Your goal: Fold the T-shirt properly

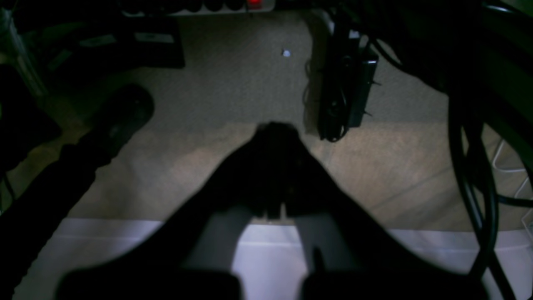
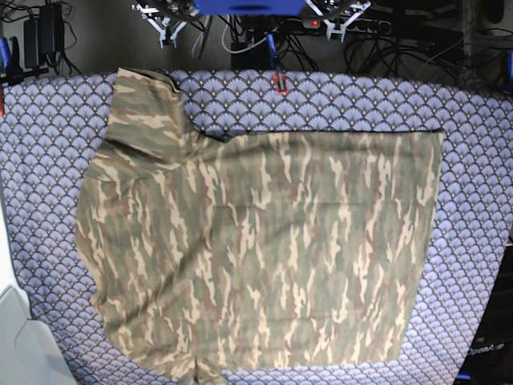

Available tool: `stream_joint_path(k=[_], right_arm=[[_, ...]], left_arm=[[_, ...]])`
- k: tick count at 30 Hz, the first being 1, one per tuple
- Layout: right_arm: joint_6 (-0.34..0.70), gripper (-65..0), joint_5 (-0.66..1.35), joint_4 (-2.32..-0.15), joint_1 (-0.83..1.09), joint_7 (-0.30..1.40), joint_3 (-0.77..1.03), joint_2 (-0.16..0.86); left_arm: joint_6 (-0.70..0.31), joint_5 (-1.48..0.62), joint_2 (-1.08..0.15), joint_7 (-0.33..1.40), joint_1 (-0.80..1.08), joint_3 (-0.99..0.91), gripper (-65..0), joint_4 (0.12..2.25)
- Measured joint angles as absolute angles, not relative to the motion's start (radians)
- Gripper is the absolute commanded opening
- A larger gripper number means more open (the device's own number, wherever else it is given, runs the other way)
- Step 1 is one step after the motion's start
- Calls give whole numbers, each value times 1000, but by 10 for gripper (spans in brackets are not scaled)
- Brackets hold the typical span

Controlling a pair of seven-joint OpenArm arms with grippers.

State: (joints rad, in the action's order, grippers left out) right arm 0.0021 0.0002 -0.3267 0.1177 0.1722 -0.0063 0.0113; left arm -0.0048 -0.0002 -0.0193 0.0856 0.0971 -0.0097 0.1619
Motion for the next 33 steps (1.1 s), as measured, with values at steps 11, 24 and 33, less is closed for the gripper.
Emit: stream_joint_path(k=[11, 24, 33], right_arm=[[2, -650, 0, -327, 118, 172, -6, 12], [2, -648, 1, -415, 173, 180, -6, 11], [2, -650, 1, -417, 173, 179, -6, 11]], left_arm=[[-5, 0, -19, 86, 97, -10, -646, 162], [-4, 0, -19, 86, 105, -10, -646, 163], [-5, 0, -22, 86, 105, -7, -646, 163]])
